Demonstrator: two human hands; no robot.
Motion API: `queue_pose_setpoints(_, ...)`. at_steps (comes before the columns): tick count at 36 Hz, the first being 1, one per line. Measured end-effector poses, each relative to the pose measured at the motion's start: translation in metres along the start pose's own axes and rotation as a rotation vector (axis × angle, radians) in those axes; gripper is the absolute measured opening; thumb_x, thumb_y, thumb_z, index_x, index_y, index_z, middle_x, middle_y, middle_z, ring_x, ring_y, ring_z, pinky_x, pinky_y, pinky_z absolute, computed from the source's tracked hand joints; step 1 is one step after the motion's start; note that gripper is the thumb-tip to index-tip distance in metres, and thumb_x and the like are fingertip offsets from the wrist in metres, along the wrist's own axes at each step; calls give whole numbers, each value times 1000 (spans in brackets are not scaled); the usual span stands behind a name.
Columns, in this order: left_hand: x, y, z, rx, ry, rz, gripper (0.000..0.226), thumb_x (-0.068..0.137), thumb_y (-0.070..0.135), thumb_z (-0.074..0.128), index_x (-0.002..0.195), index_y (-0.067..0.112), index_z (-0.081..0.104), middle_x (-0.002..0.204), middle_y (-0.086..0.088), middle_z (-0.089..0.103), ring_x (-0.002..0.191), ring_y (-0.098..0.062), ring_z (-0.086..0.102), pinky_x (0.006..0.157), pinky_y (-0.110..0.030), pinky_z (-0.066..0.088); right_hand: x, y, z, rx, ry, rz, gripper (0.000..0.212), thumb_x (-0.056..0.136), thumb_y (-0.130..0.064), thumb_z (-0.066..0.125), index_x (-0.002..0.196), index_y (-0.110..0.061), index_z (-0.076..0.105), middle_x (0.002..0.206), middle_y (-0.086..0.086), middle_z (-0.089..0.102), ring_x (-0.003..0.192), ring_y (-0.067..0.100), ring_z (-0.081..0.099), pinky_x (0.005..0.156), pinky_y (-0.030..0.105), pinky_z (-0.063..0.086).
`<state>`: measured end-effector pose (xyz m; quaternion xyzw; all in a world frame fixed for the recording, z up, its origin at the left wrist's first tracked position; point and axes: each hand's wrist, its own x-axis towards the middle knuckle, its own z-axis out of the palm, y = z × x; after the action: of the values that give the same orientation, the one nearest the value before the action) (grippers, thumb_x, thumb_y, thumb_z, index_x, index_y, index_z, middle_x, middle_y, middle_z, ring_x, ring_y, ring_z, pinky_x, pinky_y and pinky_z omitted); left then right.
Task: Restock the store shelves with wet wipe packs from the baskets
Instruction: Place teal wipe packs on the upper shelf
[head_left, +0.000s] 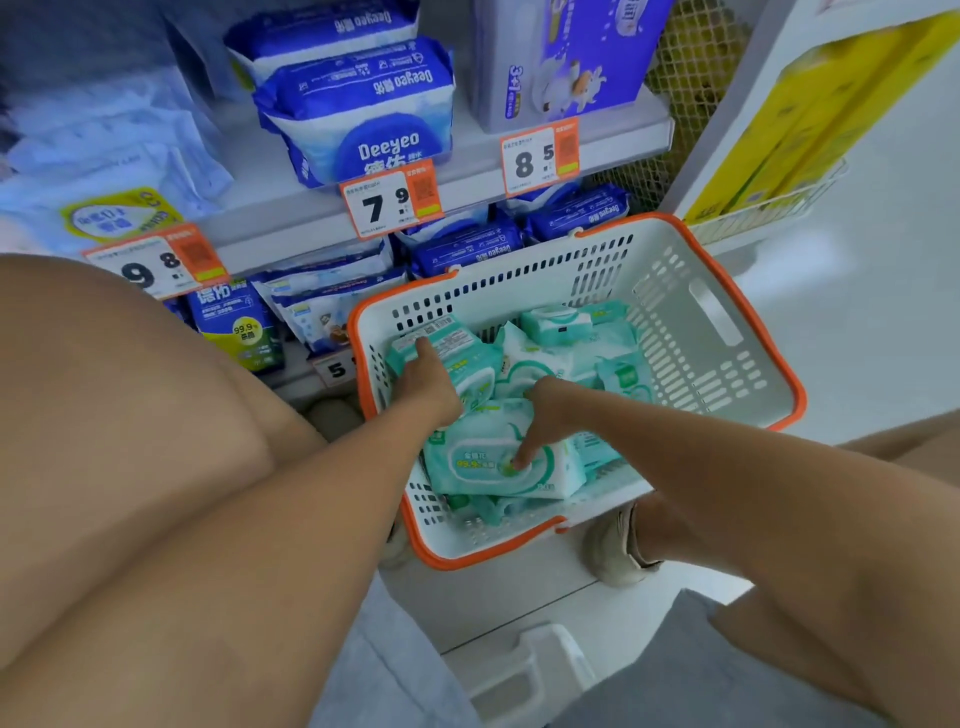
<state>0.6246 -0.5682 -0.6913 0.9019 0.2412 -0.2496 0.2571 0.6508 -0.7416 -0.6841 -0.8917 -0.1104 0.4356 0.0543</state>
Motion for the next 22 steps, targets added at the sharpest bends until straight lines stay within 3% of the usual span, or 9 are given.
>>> queue_pose_setpoints(5, -5, 2, -7, 56, 7, 47, 96, 80, 19, 80, 152, 12, 17, 135, -14, 53, 119, -32, 56, 92, -39, 50, -9, 7, 9, -8, 111, -23, 102, 36, -67, 90, 120, -17, 64, 116, 3, 65, 101, 25, 62, 88, 34, 55)
queue_pose_setpoints(8, -6, 2, -25, -5, -27, 73, 99, 81, 39, 79, 154, 11, 17, 142, -14, 48, 124, -33, 53, 94, -38, 48, -29, 8, -11, -7, 134, -41, 103, 38, -64, 91, 123, -14, 63, 112, 3, 63, 99, 25, 62, 83, 32, 54)
queue_pose_setpoints(11, -12, 8, -49, -145, -19, 104, 94, 86, 63, 63, 153, 9, 24, 151, -11, 41, 130, -31, 48, 94, -34, 44, -62, 24, -49, -22, 124, -40, 103, 39, -59, 93, 127, -14, 63, 119, 3, 65, 105, 25, 61, 88, 30, 52)
queue_pose_setpoints(13, -21, 21, -64, -266, -9, 131, 84, 80, 79, 51, 136, 16, 49, 137, -6, 53, 122, -28, 52, 89, -35, 42, -90, 44, -80, 27, 102, -66, 82, 39, -50, 95, 111, -20, 72, 107, -8, 72, 97, 16, 66, 85, 27, 55)
queue_pose_setpoints(15, -39, 40, -78, -503, -79, 147, 77, 64, 93, 48, 107, 29, 58, 115, 1, 59, 109, -25, 54, 88, -38, 44, -122, 64, -113, 170, 101, -108, 43, 49, -23, 98, 86, -23, 76, 82, -15, 76, 77, 5, 71, 66, 18, 55)
queue_pose_setpoints(17, -61, 59, -93, -782, -294, 165, 79, 56, 90, 56, 108, 31, 61, 111, 2, 62, 101, -21, 59, 90, -38, 48, -153, 77, -146, 338, 129, -153, 36, 53, -4, 94, 80, -17, 75, 79, -6, 77, 74, 12, 74, 59, 21, 55)
queue_pose_setpoints(19, -86, 82, -113, -936, -542, 294, 65, 61, 75, 64, 103, 26, 70, 101, 0, 69, 85, -20, 67, 73, -35, 55, -179, 83, -178, 498, 165, -203, 42, 51, -2, 91, 89, -6, 75, 90, 11, 78, 83, 28, 75, 63, 28, 58)
queue_pose_setpoints(20, -96, 95, -125, -971, -583, 367, 55, 63, 63, 72, 101, 23, 74, 101, -2, 73, 83, -20, 70, 66, -36, 59, -187, 85, -192, 584, 174, -248, 48, 50, -7, 89, 96, -1, 74, 96, 16, 77, 86, 31, 74, 66, 30, 60)
queue_pose_setpoints(22, -112, 120, -154, -1009, -493, 464, 47, 60, 39, 77, 102, 18, 75, 101, -6, 76, 80, -20, 73, 61, -36, 61, -198, 82, -218, 732, 242, -340, 62, 51, -11, 88, 108, 3, 70, 105, 17, 75, 93, 31, 74, 76, 36, 62)
